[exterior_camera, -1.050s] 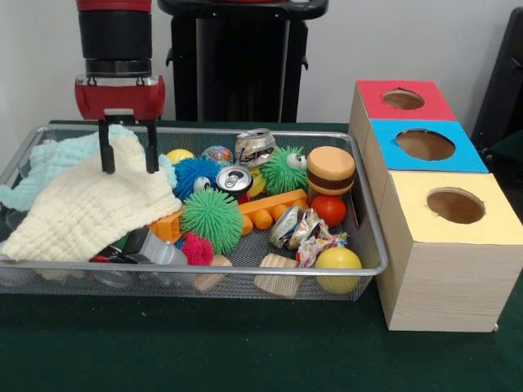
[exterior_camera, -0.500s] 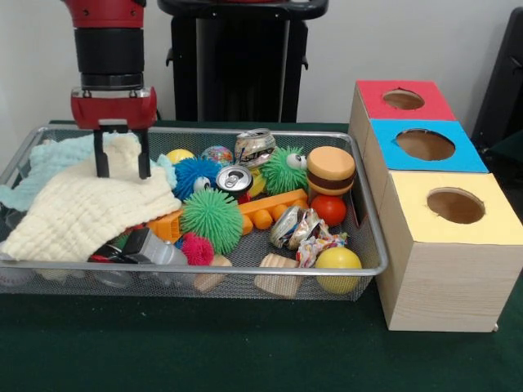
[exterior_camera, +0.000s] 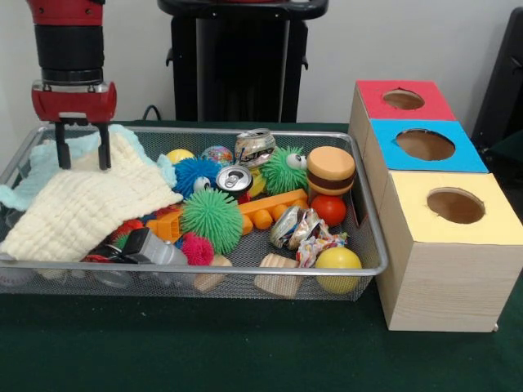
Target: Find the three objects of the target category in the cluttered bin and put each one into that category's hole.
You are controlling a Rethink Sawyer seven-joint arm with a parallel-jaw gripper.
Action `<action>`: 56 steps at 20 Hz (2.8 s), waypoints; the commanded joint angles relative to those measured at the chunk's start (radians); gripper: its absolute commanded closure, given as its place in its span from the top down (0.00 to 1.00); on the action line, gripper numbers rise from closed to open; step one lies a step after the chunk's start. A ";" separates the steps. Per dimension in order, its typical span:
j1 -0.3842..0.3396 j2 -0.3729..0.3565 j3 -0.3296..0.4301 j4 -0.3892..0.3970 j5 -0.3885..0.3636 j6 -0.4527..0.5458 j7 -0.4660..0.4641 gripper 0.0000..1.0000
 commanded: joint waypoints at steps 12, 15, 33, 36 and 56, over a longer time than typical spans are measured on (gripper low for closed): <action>0.205 0.227 -0.176 -0.237 -0.310 -0.176 0.032 1.00; 0.204 0.242 -0.189 -0.250 -0.289 -0.186 -0.008 0.00; 0.057 -0.081 0.062 0.046 0.310 0.249 -0.209 0.00; 0.016 -0.087 0.123 0.090 0.410 0.274 -0.168 0.00; 0.034 -0.168 0.151 0.220 0.643 0.270 -0.005 0.00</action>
